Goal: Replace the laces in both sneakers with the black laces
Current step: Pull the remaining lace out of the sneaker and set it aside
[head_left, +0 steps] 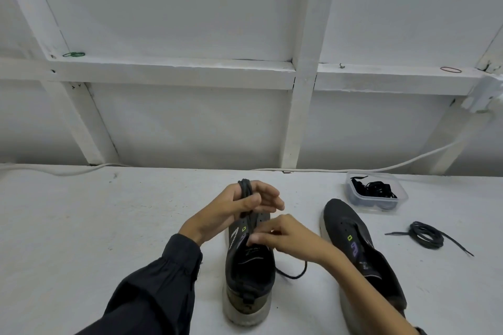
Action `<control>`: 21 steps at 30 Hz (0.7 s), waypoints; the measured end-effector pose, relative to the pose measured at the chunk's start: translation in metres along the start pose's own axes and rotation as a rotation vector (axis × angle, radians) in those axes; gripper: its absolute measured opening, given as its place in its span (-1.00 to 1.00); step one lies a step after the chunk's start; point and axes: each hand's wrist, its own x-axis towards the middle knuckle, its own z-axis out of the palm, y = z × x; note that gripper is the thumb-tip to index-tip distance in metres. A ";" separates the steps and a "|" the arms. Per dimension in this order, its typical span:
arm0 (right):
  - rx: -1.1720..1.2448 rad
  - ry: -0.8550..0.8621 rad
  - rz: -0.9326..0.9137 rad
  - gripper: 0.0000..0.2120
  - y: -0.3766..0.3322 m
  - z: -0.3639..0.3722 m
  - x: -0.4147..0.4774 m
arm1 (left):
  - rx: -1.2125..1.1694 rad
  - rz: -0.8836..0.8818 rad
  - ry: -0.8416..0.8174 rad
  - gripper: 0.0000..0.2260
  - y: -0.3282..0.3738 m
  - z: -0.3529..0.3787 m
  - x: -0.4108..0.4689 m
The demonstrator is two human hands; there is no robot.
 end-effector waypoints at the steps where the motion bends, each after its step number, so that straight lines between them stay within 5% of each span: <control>1: -0.037 -0.037 -0.017 -0.80 -0.004 -0.001 -0.004 | 0.011 -0.003 0.004 -0.45 0.000 0.000 0.000; 7: -0.187 -0.143 -0.068 -0.82 -0.040 -0.035 -0.014 | 0.143 -0.088 0.019 -0.35 -0.012 0.004 0.002; 10: -0.249 -0.060 -0.105 -0.87 -0.052 -0.052 -0.006 | 0.155 -0.091 0.014 -0.20 -0.013 0.011 0.000; 17: -0.069 0.271 -0.166 -0.88 -0.041 -0.057 0.024 | 0.124 -0.080 -0.112 -0.30 -0.007 0.018 0.001; 21: -0.006 0.313 -0.104 -0.86 -0.018 -0.032 0.026 | 0.058 -0.038 -0.095 -0.35 -0.003 0.016 0.001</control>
